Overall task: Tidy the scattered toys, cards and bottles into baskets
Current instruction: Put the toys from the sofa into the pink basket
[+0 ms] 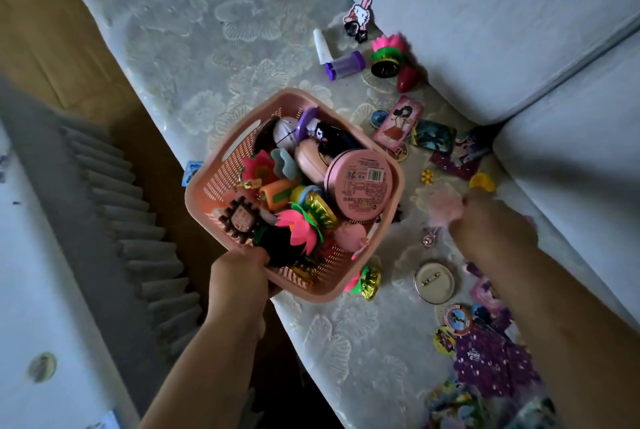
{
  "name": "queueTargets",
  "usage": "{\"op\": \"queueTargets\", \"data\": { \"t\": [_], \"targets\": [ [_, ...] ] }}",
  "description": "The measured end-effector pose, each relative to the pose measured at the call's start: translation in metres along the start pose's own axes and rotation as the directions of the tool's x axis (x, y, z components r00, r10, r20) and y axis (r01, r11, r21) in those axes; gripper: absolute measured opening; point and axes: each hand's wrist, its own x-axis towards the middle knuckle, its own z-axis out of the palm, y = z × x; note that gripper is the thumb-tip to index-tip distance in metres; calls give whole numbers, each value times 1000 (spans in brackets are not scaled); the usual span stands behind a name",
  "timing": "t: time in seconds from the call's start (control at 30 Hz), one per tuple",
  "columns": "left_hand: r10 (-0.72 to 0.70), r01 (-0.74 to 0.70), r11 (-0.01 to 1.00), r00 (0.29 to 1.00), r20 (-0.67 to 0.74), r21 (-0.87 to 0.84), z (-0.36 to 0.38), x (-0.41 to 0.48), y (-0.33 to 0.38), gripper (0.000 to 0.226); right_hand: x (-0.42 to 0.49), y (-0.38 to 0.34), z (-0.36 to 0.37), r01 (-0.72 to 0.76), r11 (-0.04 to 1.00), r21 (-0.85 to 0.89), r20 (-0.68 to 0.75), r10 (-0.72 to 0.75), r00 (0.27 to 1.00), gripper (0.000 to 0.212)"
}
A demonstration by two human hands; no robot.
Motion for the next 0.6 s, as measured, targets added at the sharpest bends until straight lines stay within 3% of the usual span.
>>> {"op": "queueTargets", "data": {
  "t": [0.07,0.13,0.23,0.33,0.4,0.47,0.5,0.53,0.6],
  "targets": [
    [10,-10,1000,1000,0,21,-2,1,-1,16,-18,-20,-29,89,942,323,-245,-8,970,34],
    [15,-15,999,1000,-1,29,-4,3,-1,15,-37,-53,-54,339,780,526,-432,-98,896,37],
    [35,-37,997,999,19,67,-4,1,1,16,-55,-104,-67,578,635,512,-417,-405,814,40],
    [57,-59,995,998,32,79,-6,4,1,19,-54,-135,-61,637,621,456,-342,-538,770,48],
    [51,-53,997,998,30,64,-10,7,1,20,-48,-134,-57,631,569,527,-405,-484,776,46],
    [48,-49,998,999,14,48,-16,12,1,20,-41,-116,-49,517,559,648,-467,-243,850,31],
    [49,-49,998,999,-2,36,-20,14,1,19,-35,-103,-36,422,590,688,-429,-137,893,25],
    [48,-48,999,999,-23,22,-24,17,1,18,-29,-89,-18,307,647,698,-328,-91,940,21],
    [33,-33,999,998,-58,-2,-32,22,1,17,-32,-70,31,143,813,565,-15,-163,987,29]
  ]
}}
